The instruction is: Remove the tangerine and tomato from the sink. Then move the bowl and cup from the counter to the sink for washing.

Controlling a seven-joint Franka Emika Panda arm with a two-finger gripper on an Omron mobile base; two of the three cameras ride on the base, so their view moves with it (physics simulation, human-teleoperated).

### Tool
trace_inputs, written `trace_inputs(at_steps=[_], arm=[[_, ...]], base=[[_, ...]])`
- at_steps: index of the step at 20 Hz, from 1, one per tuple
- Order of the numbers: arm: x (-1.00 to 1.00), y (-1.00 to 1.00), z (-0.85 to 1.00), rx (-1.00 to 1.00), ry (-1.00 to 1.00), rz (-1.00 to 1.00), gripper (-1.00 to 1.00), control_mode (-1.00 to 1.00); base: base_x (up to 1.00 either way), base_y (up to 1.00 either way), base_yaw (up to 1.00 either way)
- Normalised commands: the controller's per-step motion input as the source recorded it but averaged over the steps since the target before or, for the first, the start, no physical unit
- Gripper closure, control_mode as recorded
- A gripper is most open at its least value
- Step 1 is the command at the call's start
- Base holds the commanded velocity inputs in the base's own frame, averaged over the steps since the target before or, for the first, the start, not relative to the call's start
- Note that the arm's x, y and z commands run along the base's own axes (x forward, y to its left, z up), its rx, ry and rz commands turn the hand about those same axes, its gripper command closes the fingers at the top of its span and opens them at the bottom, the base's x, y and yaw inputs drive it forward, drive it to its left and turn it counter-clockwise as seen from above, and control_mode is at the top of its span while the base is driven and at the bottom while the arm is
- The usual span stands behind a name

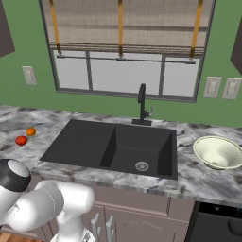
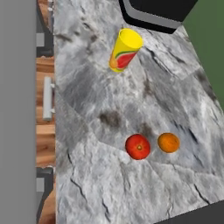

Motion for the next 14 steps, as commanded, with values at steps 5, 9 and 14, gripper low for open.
trace_inputs(at_steps=[5,9,14], arm=[[0.01,0.24,0.00,0.04,-0.03,-0.03,-1.00,-1.00],[0.08,0.23,0.00,0.07,0.00,-0.03,-1.00,-1.00],[0.16,0.16,0.00,0.10,0.00,-0.02,-1.00,-1.00]], base=[[0.00,0.00,0.00],[0.00,0.00,0.00],[0.00,0.00,0.00]])
